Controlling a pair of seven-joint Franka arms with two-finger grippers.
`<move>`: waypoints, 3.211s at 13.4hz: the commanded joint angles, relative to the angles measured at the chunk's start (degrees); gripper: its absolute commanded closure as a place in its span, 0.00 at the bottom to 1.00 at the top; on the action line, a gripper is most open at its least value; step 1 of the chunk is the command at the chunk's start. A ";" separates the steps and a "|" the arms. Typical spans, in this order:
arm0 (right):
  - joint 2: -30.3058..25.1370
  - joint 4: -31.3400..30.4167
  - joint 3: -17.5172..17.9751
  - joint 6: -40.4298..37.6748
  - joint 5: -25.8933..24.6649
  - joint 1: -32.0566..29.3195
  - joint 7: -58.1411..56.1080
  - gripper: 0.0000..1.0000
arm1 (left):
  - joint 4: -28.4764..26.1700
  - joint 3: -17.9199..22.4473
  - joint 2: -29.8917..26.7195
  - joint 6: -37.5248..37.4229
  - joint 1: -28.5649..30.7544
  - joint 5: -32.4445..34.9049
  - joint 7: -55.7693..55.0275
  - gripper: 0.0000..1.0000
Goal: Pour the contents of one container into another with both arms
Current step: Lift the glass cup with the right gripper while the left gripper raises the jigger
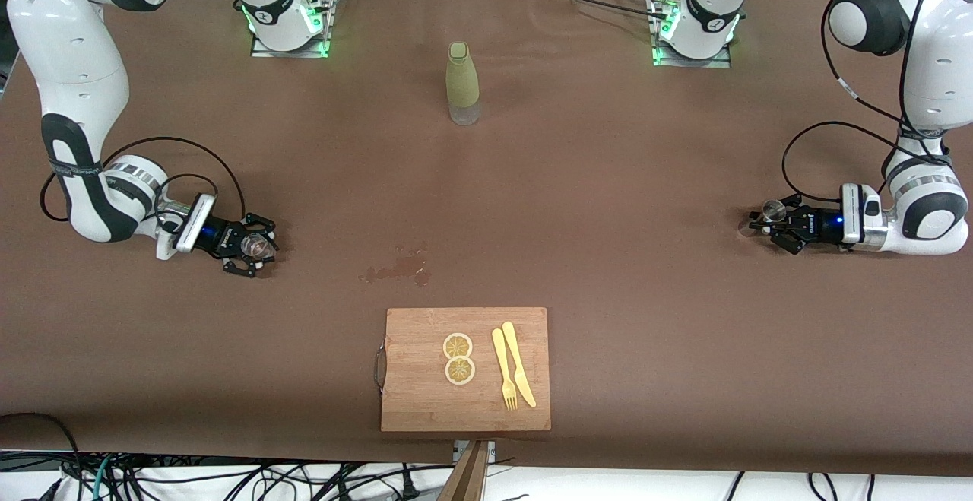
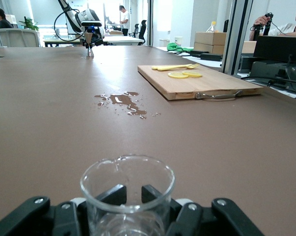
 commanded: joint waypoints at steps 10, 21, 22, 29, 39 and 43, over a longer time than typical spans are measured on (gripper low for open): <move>0.06 15.83 0.42 0.51 -2.03 6.48 21.67 0.79 | 0.18 -7.38 -6.97 2.77 -3.69 -1.51 -11.05 1.00; -0.90 24.28 12.10 17.21 -18.81 8.50 44.62 0.81 | -0.52 -11.00 -7.86 24.72 -28.98 -21.10 -20.91 1.00; -0.90 24.28 12.72 17.30 -19.62 8.68 45.34 0.81 | -1.13 -10.22 -7.94 27.53 -31.97 -25.72 -21.44 1.00; -1.43 25.51 17.64 22.05 -26.46 10.09 53.67 0.81 | -0.61 -3.71 -7.68 47.84 -53.16 -42.98 -32.57 1.00; -2.04 30.52 23.52 22.13 -44.48 10.09 71.86 0.81 | 14.22 3.94 1.89 60.94 -67.68 -55.56 -48.75 1.00; -2.04 32.10 25.64 22.22 -49.67 10.17 77.59 0.81 | 22.76 8.85 8.04 68.08 -72.86 -55.48 -59.39 1.00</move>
